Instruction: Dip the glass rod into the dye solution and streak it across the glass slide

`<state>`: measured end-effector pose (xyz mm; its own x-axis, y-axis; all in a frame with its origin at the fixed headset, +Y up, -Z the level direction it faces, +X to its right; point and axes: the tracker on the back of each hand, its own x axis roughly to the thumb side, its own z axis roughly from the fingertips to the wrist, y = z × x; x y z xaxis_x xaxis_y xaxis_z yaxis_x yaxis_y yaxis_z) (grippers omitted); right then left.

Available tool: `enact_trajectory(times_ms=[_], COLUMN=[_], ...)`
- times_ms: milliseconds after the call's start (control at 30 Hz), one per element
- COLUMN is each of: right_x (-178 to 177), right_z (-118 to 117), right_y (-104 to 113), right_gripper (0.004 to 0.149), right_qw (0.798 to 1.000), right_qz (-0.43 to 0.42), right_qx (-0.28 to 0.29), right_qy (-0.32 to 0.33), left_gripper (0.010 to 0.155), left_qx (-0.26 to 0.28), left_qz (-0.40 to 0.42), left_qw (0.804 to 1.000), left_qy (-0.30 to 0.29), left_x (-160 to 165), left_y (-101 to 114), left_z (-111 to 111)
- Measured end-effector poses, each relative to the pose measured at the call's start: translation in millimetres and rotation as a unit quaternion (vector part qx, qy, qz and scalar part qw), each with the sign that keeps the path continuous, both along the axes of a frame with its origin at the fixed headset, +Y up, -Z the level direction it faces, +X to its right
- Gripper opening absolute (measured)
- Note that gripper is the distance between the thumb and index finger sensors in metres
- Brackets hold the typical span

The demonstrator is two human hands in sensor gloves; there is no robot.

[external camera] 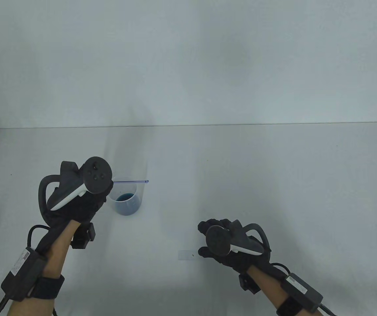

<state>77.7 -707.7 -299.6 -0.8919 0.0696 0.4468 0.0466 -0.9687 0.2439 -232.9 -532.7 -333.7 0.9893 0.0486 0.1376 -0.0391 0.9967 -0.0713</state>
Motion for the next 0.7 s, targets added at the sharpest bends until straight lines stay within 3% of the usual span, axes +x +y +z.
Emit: enact_trajectory(times_ms=[133, 400, 533, 700], right_x=[-6.9, -2.0, -2.1, -5.6], right_z=[-1.4, -1.6, 0.1, 2.9], right_y=[-24.3, -43.0, -48.6, -53.3], right_gripper=[0.070, 0.065, 0.061, 0.057], right_qw=[0.999, 0.998, 0.999, 0.998], right_qz=[0.038, 0.038, 0.040, 0.055], right_qx=[-0.021, -0.036, -0.016, 0.012], right_qy=[0.001, -0.021, -0.026, -0.026], left_gripper=[0.045, 0.045, 0.045, 0.045], left_qx=[-0.005, -0.042, -0.069, -0.091], left_qz=[0.011, -0.012, 0.000, 0.010], left_qw=[0.998, 0.990, 0.987, 0.983], left_qy=[-0.056, -0.133, -0.148, -0.159], left_x=[21.8, 57.3, 64.3, 69.5], left_y=[-23.8, -82.3, -109.1, -127.6], left_z=[15.8, 34.4, 36.4, 35.2])
